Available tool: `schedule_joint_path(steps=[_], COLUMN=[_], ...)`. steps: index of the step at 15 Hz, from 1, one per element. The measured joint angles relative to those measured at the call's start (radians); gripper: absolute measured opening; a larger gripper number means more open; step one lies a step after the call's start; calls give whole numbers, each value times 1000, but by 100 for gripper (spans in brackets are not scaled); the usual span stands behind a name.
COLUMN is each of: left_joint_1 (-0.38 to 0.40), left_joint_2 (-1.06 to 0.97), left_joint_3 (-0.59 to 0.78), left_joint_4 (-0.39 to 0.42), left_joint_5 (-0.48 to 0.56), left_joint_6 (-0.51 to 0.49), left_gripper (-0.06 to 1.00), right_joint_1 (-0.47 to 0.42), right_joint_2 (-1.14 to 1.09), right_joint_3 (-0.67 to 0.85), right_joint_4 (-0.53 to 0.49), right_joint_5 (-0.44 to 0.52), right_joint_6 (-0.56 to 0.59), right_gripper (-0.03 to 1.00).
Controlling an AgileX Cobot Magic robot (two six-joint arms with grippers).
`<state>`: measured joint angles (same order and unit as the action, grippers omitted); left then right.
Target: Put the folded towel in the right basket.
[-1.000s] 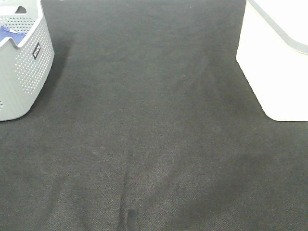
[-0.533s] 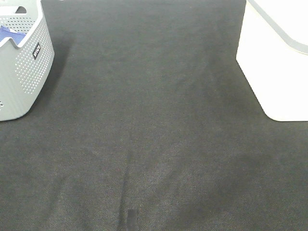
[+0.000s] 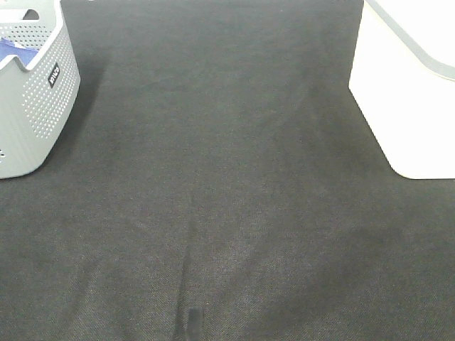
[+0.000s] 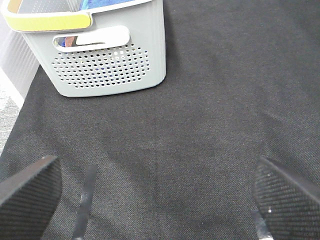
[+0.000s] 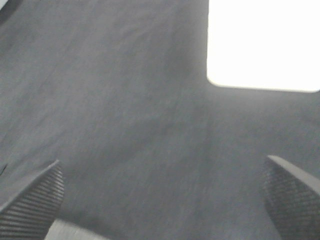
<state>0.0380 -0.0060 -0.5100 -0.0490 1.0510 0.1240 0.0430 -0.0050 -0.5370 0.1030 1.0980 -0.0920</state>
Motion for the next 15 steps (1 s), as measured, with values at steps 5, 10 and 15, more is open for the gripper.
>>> schedule_joint_path(steps=[5,10,15], left_joint_1=[0,0,0], left_joint_2=[0,0,0], left_joint_3=[0,0,0], left_joint_4=[0,0,0], left_joint_5=[0,0,0], left_joint_6=[0,0,0], left_gripper=[97,97,97], right_joint_1=[0,0,0], right_joint_2=[0,0,0], right_joint_3=[0,34,35], right_joint_4=[-5,-8,-19], right_joint_5=[-45,-37,-36], right_joint_6=[0,1,1], right_gripper=[98,98,98])
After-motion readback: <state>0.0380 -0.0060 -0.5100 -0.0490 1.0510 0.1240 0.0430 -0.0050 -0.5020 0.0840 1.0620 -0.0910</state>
